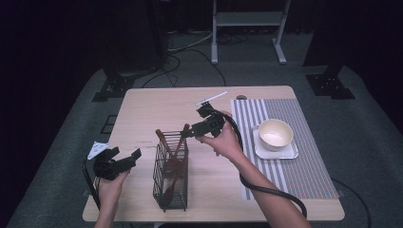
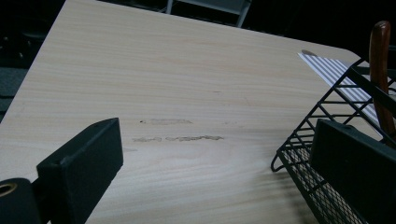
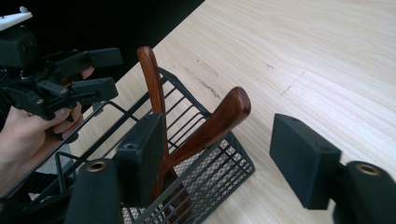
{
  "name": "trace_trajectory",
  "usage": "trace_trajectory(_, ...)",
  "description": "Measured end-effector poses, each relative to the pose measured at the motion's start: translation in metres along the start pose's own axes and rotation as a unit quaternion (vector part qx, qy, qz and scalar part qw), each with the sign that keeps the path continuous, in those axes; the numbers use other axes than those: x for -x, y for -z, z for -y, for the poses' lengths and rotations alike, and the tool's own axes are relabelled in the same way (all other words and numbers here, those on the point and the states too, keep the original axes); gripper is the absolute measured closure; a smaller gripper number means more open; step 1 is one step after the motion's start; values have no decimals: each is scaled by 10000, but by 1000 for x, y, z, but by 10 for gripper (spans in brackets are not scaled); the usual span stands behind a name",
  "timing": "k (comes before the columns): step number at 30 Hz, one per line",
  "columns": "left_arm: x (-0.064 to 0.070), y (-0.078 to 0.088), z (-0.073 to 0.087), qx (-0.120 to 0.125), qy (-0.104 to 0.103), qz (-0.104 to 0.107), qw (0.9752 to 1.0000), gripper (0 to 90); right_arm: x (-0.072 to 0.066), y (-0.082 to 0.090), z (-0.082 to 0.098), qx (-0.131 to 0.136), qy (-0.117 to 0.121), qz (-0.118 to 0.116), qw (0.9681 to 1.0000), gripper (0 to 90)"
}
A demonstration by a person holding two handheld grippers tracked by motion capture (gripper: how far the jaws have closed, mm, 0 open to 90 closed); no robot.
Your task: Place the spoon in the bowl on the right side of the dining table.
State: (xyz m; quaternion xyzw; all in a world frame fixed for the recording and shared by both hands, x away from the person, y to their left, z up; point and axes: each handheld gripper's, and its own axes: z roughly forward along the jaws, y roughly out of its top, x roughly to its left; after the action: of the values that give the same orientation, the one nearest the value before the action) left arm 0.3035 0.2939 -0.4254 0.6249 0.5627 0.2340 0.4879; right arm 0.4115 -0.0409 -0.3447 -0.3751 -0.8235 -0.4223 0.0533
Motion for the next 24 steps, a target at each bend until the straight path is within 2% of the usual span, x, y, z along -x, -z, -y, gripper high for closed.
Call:
trace_trajectory(9,-1,0,0,-3,38,-9,10000,20,1,-6,-5,-36,-65,102,9999,517)
trace_trajectory(17,-1,0,0,-4,12,-16,10000,20,-2,-6,-7,-24,-58,138,9999,722)
trace_trajectory(24,-1,0,0,5,9,-33,10000,20,-1,3,-8,106,-193,-175,9996,786)
